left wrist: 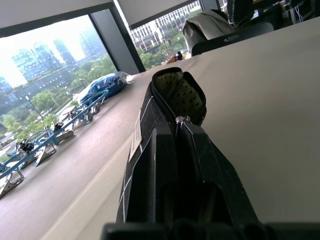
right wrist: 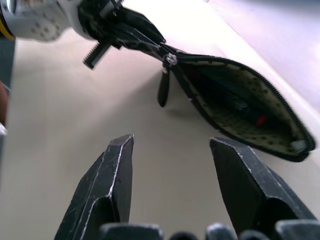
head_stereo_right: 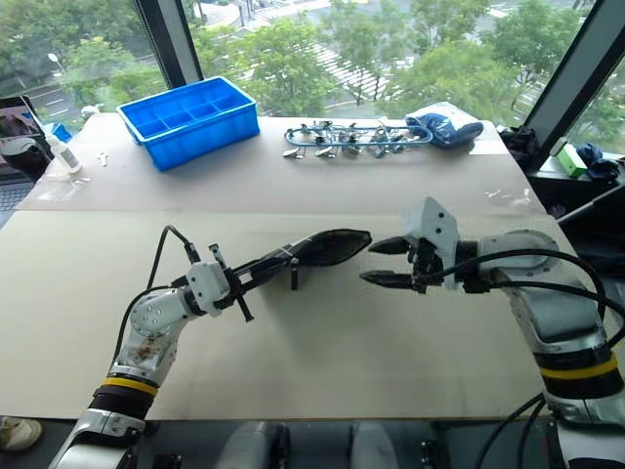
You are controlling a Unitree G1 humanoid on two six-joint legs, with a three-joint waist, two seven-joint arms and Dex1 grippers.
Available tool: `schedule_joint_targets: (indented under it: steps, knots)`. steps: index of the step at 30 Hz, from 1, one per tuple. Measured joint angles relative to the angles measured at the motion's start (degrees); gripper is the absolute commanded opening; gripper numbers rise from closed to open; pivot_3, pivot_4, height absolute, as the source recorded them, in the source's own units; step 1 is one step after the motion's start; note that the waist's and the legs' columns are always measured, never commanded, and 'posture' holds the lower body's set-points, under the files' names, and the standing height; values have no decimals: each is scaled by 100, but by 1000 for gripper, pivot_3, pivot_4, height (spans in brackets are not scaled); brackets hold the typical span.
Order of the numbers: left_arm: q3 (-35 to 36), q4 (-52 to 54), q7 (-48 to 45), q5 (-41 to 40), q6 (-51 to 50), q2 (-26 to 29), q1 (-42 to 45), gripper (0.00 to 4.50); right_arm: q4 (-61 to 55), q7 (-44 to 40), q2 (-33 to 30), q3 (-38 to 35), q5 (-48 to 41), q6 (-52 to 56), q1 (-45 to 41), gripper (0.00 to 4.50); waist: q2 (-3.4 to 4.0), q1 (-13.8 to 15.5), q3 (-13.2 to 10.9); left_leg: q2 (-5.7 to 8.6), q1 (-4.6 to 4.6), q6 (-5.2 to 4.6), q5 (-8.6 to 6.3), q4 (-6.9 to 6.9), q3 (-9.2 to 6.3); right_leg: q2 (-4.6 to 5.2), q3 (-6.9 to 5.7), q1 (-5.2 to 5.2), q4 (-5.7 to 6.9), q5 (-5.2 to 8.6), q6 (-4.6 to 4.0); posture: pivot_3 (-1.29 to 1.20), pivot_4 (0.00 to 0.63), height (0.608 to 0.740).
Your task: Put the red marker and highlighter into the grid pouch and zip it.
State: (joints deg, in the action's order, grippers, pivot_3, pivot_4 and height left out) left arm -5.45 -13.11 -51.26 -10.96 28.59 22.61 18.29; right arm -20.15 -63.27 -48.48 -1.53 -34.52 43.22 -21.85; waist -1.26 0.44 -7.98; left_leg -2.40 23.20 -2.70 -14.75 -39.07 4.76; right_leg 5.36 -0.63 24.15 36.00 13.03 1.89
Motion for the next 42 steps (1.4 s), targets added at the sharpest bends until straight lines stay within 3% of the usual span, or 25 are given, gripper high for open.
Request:
schedule_joint_targets:
  steps: [3,9,13,21,31,42]
  knots:
    - [-3,7,3,-2,-1,-2,-18,0,-218,757,658,39,-233,571,132,2685,-2,-33,1,-11,-4,1,0,0,3,-17,1,1,2,-2,-7,0,150,740]
    - [-18,60,3,-15,-17,-11,-28,0,412,2666,2098,1317,980,712,-146,2685,-1,-39,1,19,8,9,6,-4,11,-13,2,14,11,-1,-5,0,150,740]
    - [-21,98,2,-23,-25,-9,-26,0,957,3225,2574,1457,1409,709,-548,2685,-1,0,1,25,13,8,5,-5,13,-11,-6,11,8,1,-1,0,150,740]
    - [-20,100,0,-31,-68,11,-23,0,1162,3201,3114,1545,1375,836,-805,2685,-1,-5,1,23,14,7,5,-4,10,-12,-7,11,6,1,-1,0,150,740]
    - [-15,97,-18,-32,-82,26,-20,0,867,2626,2816,1661,1073,1032,-726,2685,-1,-9,1,23,12,6,4,-4,7,-12,-8,10,6,1,-1,0,150,740]
    - [-20,97,-47,-32,-98,11,-11,0,1119,2894,3242,1662,1174,1019,-862,2685,-1,-11,1,24,13,6,4,-4,8,-11,-9,10,6,1,-1,0,150,740]
